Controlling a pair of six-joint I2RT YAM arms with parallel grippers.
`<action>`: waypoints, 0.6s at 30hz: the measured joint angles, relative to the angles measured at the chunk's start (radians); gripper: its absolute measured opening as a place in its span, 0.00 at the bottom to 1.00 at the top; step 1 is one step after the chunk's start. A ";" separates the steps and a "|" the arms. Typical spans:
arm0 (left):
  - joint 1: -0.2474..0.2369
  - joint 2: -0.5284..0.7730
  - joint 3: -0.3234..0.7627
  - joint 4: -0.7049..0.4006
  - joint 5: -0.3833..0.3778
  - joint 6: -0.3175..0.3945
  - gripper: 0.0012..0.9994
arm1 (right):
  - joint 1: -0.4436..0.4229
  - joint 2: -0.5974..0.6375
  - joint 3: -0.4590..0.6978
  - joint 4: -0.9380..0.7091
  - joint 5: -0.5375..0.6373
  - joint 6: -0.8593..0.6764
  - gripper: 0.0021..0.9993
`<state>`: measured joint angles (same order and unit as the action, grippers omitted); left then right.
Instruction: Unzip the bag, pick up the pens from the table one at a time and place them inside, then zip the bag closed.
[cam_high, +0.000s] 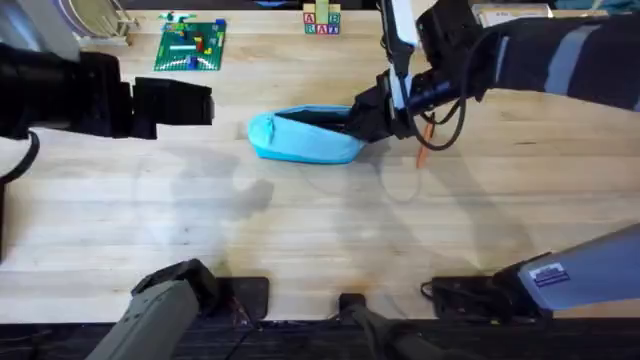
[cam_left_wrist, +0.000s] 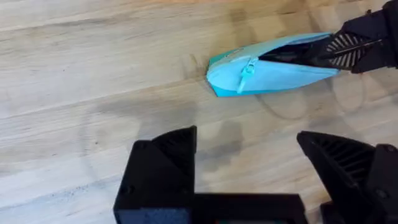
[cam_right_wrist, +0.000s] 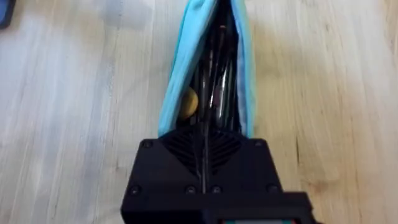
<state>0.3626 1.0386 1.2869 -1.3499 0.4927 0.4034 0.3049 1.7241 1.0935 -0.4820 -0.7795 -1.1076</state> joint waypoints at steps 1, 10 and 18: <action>0.000 0.000 0.000 0.000 0.000 0.000 1.00 | 0.001 0.002 0.000 0.003 0.000 0.000 0.03; 0.000 0.000 -0.001 0.000 0.000 0.000 1.00 | 0.003 0.002 0.000 0.005 0.000 0.003 0.25; 0.000 0.000 -0.002 0.000 0.000 0.000 1.00 | 0.003 0.002 0.000 0.007 0.000 0.000 1.00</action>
<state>0.3626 1.0389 1.2846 -1.3499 0.4927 0.4034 0.3077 1.7256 1.0935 -0.4747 -0.7795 -1.1074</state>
